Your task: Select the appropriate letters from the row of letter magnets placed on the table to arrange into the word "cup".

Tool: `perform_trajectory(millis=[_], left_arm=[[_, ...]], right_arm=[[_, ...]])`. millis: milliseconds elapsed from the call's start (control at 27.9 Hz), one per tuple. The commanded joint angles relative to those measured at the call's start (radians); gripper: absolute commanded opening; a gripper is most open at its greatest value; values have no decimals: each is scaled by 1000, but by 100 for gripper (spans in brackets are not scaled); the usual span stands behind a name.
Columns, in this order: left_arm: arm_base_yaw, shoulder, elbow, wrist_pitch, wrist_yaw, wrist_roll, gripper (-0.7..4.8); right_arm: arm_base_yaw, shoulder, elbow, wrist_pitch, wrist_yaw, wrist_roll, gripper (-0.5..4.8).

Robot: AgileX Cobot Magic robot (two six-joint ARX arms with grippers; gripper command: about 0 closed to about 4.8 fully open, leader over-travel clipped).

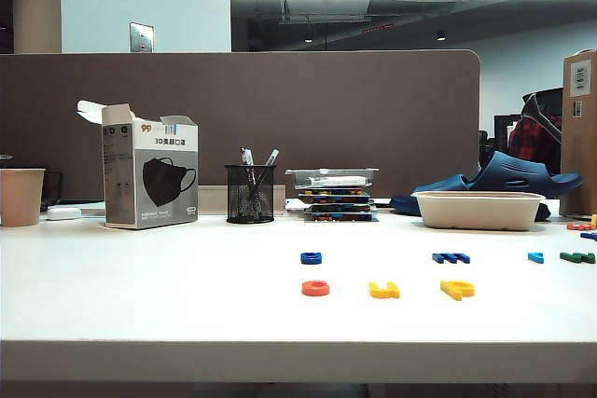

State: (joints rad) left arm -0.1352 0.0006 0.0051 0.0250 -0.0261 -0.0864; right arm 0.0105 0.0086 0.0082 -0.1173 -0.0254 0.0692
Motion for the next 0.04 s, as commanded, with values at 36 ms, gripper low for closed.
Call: perform_trajectory(millis=[36], left_arm=[[0, 1, 3, 6, 4, 0, -5]], right_arm=[[0, -11, -8, 16, 4, -2, -1]])
